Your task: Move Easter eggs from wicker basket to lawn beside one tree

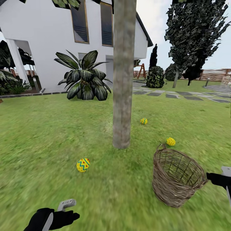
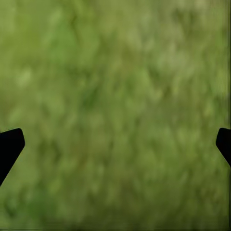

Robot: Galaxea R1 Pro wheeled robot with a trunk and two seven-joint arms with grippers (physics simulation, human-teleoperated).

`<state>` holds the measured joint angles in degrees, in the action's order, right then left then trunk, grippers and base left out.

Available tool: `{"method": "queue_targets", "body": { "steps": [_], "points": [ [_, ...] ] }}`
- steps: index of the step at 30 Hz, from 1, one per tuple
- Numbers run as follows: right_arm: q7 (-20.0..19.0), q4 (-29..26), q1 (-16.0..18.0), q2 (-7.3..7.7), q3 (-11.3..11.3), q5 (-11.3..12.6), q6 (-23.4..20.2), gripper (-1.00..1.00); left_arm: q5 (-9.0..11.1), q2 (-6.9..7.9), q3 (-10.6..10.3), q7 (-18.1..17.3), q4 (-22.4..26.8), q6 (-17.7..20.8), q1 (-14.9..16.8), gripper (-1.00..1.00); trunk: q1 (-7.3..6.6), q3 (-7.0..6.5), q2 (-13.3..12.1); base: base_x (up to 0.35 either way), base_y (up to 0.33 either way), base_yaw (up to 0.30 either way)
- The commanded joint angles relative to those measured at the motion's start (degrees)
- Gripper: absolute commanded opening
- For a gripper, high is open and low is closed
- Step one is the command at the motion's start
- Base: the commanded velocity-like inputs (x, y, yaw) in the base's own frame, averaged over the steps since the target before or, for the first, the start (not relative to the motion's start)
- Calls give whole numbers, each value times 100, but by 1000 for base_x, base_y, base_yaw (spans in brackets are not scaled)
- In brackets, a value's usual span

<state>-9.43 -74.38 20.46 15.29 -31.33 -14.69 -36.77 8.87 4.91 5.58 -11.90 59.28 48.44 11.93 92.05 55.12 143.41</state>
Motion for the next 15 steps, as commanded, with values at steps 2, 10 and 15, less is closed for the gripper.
{"method": "queue_targets", "body": {
  "steps": [2, 10, 15],
  "points": [
    [-50, -6, 5, -1, -5, -60, -23, 100, 22, -11, 7, -5, -96, 34, 3, 100, -6, -39, -1, 0, -39, 0],
    [-58, 37, 7, -260, 187, -60, -38, 100, 13, -111, 14, -5, -241, 34, 3, 100, -27, -216, -11, 0, -5, 0],
    [-56, 285, 5, -308, 317, -60, -198, 100, 18, -106, 7, -5, -244, 34, 3, 100, -58, -323, -55, 0, 0, 0]
  ]
}}
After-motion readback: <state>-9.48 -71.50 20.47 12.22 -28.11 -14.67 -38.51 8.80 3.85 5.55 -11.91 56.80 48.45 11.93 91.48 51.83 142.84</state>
